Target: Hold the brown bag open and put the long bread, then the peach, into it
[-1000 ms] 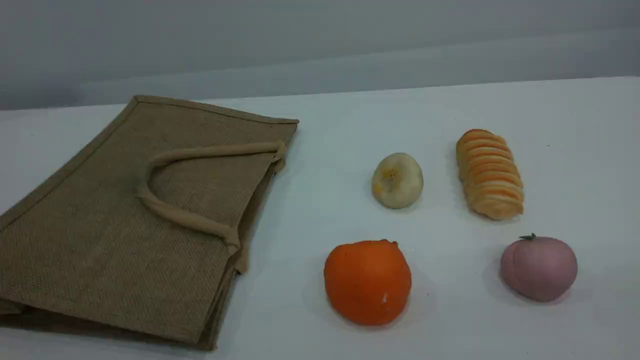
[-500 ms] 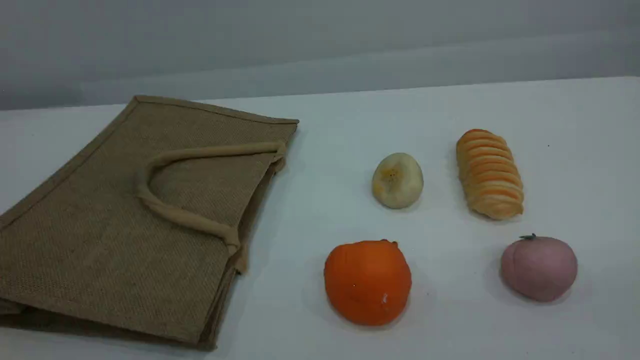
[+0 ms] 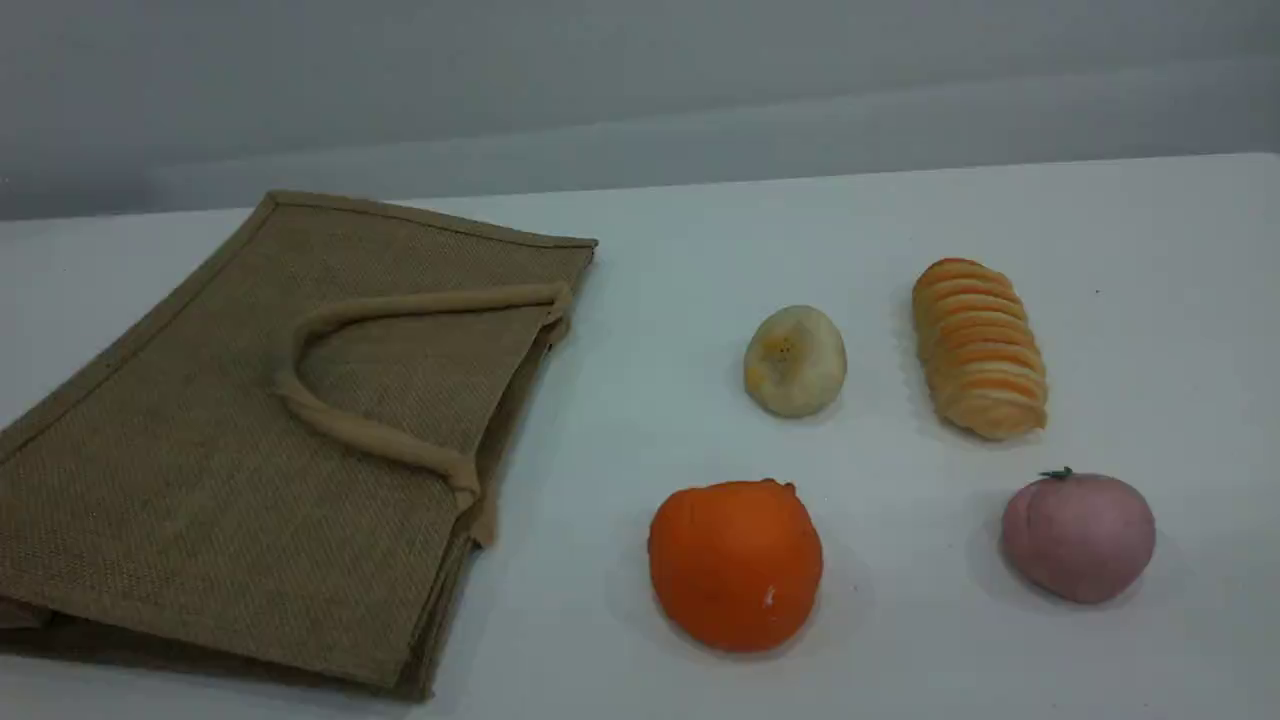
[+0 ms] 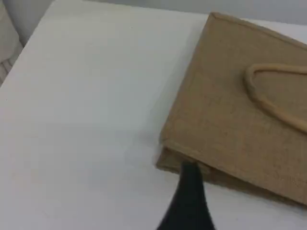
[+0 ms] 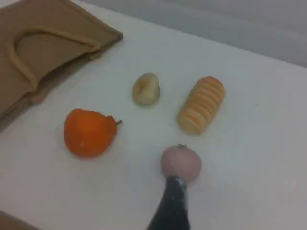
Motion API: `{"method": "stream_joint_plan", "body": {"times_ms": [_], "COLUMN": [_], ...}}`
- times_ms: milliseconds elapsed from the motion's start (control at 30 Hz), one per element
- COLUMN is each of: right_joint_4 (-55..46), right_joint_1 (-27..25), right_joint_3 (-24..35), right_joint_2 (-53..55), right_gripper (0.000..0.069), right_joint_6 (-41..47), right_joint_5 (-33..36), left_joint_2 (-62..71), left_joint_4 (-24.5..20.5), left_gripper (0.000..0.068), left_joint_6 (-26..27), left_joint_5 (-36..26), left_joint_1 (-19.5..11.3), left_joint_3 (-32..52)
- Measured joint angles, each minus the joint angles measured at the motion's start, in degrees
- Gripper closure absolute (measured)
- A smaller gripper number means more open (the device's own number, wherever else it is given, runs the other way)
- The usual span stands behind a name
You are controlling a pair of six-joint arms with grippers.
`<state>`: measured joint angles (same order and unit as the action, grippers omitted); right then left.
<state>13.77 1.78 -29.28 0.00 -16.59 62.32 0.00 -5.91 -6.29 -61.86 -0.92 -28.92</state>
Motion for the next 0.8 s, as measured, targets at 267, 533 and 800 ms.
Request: {"method": "stream_joint_plan", "body": {"times_ms": [267, 533, 800], "right_joint_4": [-0.43, -0.1, -2.63], "right_joint_1": [0.0, 0.0, 0.0], "right_joint_3": [0.0, -0.94, -7.29], "right_joint_2": [0.0, 3.6, 14.28], "right_gripper": [0.0106, 0.0106, 0.0106], "right_joint_6": [1.05, 2.87, 8.42], "right_joint_5": [-0.22, -2.0, -8.78], "left_joint_2": [0.05, 7.17, 20.35], "left_joint_4": [0.0, -2.06, -1.68], "left_gripper": [0.0146, 0.0146, 0.0146], "left_joint_6": [0.19, 2.92, 2.58], "left_joint_5": [0.0, 2.2, 6.48], "left_joint_1": [0.15, 2.97, 3.18], "left_joint_3": [0.0, -1.48, -8.63]}}
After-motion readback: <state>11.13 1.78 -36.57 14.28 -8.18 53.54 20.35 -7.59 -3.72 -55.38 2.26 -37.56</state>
